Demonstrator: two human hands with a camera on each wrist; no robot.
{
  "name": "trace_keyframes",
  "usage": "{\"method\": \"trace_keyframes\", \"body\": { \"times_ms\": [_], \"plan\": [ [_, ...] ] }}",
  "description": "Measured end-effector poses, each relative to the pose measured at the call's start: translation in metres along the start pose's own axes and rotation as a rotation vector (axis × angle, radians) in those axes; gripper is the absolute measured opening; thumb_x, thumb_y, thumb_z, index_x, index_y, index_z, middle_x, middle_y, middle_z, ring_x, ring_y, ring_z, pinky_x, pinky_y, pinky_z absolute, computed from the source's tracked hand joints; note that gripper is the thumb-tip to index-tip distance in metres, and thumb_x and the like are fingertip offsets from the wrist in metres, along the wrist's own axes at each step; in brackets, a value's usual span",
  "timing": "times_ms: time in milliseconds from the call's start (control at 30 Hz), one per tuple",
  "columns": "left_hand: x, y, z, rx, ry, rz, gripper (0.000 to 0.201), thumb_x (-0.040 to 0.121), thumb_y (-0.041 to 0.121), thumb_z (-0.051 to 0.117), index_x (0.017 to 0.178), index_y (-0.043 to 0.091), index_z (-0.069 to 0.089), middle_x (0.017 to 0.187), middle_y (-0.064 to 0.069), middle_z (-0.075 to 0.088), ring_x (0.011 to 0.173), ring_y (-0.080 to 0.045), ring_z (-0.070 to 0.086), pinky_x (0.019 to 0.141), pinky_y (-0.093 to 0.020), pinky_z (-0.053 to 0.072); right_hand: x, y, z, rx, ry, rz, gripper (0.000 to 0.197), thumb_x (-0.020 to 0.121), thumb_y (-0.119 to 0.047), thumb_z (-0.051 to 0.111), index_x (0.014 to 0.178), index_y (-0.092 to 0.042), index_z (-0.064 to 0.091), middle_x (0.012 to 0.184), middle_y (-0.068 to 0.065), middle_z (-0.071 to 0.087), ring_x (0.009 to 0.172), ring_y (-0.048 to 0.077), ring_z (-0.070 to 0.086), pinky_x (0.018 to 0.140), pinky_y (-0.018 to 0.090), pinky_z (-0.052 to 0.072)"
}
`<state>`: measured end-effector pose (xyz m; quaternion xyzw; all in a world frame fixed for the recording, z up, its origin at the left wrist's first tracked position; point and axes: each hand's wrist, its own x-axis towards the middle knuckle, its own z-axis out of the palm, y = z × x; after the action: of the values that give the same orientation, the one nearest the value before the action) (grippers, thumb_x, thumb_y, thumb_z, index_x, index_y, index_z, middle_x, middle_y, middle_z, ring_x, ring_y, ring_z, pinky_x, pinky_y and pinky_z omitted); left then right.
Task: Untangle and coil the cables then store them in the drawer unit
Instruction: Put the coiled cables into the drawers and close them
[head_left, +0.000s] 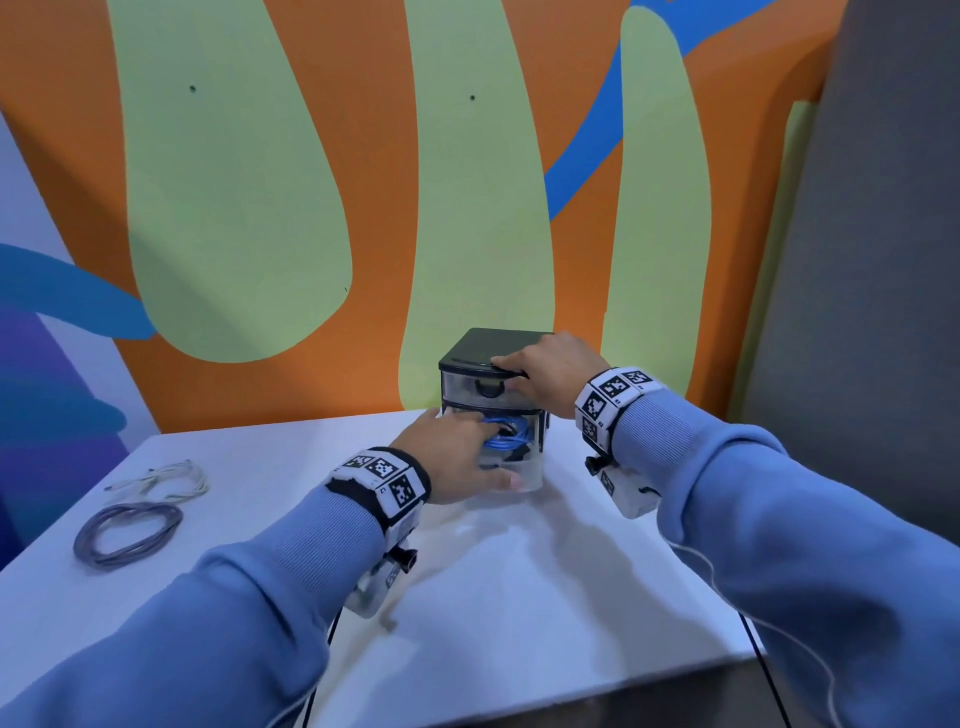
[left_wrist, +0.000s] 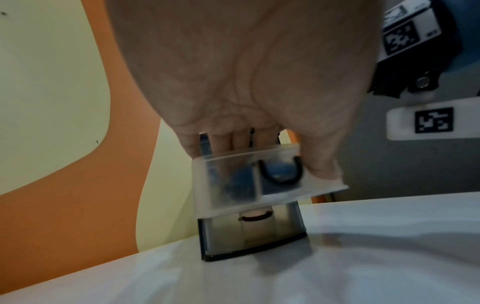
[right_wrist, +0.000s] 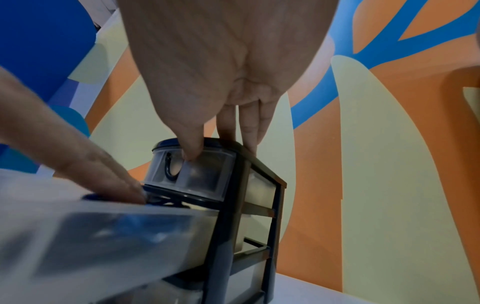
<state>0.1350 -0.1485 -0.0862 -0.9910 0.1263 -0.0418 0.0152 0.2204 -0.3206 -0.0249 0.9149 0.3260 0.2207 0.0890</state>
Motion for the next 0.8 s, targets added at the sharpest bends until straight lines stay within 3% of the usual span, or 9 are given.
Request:
{"method": "trace_keyframes", "body": {
  "times_ms": [67, 167, 267, 367, 467, 600, 800],
  "plan": [
    [0.001, -0.004, -0.002, 0.026, 0.130, -0.020, 0.057, 0.095, 0.068, 0.061, 0.136, 0.029, 0.067, 0.132, 0.000, 0.069, 0.123, -0.027, 0.061, 0.093, -0.039, 0.046, -0.001, -0.002, -0.001, 0.006, 0.003, -0.002, 0.046, 0.109, -0.042, 0.047, 0.155, -0.037, 0.045, 0.121, 0.007, 0.074, 0.110, 0.031, 0.065, 0.070, 0.031, 0.038],
    [-0.001, -0.001, -0.002, 0.036, 0.198, -0.090, 0.051, 0.096, 0.063, 0.064, 0.141, 0.039, 0.066, 0.138, 0.004, 0.061, 0.131, -0.024, 0.050, 0.100, -0.043, 0.041, -0.001, -0.003, 0.000, 0.015, 0.008, 0.017, 0.046, 0.109, -0.042, 0.046, 0.155, -0.039, 0.046, 0.116, 0.006, 0.075, 0.106, 0.030, 0.065, 0.068, 0.031, 0.038],
    [0.003, 0.005, 0.002, 0.088, 0.226, -0.094, 0.034, 0.102, 0.054, 0.060, 0.131, 0.041, 0.071, 0.131, 0.001, 0.060, 0.127, -0.025, 0.046, 0.096, -0.043, 0.039, 0.000, -0.004, 0.001, 0.019, 0.010, 0.019, 0.046, 0.109, -0.041, 0.045, 0.154, -0.039, 0.047, 0.117, 0.006, 0.075, 0.107, 0.031, 0.065, 0.068, 0.031, 0.037],
    [0.012, 0.011, 0.006, 0.087, 0.322, -0.138, 0.028, 0.101, 0.045, 0.063, 0.124, 0.031, 0.070, 0.125, 0.001, 0.062, 0.123, -0.026, 0.050, 0.091, -0.041, 0.043, -0.001, -0.004, 0.001, 0.020, 0.007, 0.018, 0.045, 0.109, -0.040, 0.043, 0.154, -0.039, 0.046, 0.118, 0.005, 0.074, 0.108, 0.030, 0.065, 0.068, 0.031, 0.039],
    [0.020, 0.019, 0.006, -0.031, 0.385, -0.256, 0.035, 0.096, 0.042, 0.071, 0.113, 0.019, 0.052, 0.113, -0.002, 0.063, 0.108, -0.030, 0.059, 0.074, -0.038, 0.042, -0.001, -0.004, 0.001, 0.027, 0.016, 0.024, 0.045, 0.109, -0.039, 0.045, 0.154, -0.039, 0.047, 0.119, 0.004, 0.075, 0.109, 0.029, 0.065, 0.069, 0.031, 0.040],
    [0.028, 0.028, 0.012, -0.101, 0.335, -0.406, 0.027, 0.102, 0.043, 0.061, 0.096, 0.019, 0.049, 0.103, -0.009, 0.070, 0.096, -0.036, 0.067, 0.069, -0.037, 0.042, 0.000, -0.004, 0.005, 0.033, 0.027, 0.018, 0.044, 0.108, -0.040, 0.046, 0.152, -0.039, 0.050, 0.118, 0.003, 0.075, 0.110, 0.030, 0.065, 0.071, 0.033, 0.045],
    [0.018, 0.033, 0.017, -0.046, 0.152, -0.335, 0.008, 0.100, 0.022, 0.053, 0.093, 0.018, 0.054, 0.107, -0.010, 0.067, 0.104, -0.037, 0.066, 0.076, -0.037, 0.043, 0.001, -0.003, 0.009, 0.099, 0.048, 0.060, 0.043, 0.105, -0.043, 0.052, 0.148, -0.040, 0.055, 0.118, 0.003, 0.075, 0.111, 0.030, 0.065, 0.069, 0.032, 0.041]
  ]
}}
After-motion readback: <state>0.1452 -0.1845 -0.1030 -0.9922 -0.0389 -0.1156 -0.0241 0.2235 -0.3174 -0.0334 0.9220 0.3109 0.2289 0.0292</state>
